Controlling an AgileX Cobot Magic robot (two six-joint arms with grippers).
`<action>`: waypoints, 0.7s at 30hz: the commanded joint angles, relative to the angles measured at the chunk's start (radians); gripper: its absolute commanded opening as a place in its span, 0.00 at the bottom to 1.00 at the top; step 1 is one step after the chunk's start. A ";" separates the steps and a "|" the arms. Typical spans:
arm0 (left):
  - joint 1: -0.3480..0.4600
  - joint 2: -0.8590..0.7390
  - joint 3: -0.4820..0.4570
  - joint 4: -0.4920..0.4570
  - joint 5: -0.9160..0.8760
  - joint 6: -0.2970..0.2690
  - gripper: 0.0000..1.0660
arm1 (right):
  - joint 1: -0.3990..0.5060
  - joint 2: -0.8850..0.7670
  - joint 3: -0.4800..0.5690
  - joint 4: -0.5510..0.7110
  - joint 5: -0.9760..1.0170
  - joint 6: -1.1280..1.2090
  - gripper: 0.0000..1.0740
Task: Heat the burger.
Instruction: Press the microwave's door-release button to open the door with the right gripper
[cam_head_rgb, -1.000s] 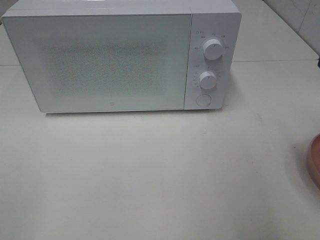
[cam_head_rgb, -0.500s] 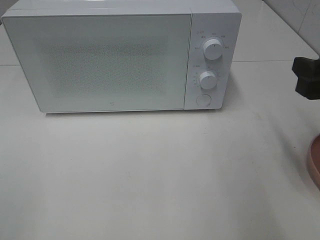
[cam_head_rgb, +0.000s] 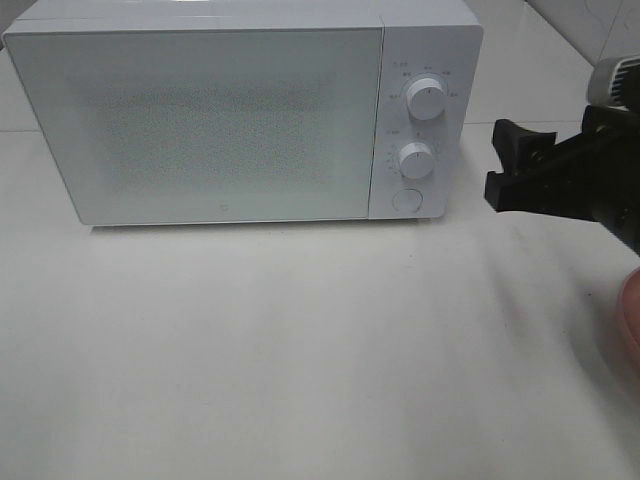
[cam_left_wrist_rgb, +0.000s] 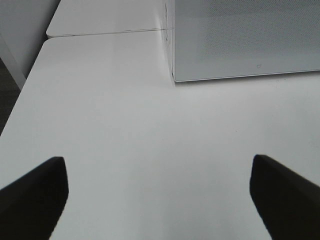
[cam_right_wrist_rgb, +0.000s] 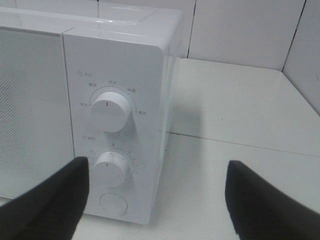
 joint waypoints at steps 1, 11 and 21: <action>0.002 -0.017 0.002 0.000 -0.003 0.000 0.85 | 0.051 0.036 0.003 0.051 -0.059 -0.020 0.68; 0.002 -0.017 0.002 0.000 -0.003 0.000 0.85 | 0.265 0.218 0.001 0.263 -0.250 0.013 0.68; 0.002 -0.017 0.002 0.000 -0.003 0.000 0.85 | 0.293 0.347 0.001 0.261 -0.299 0.176 0.68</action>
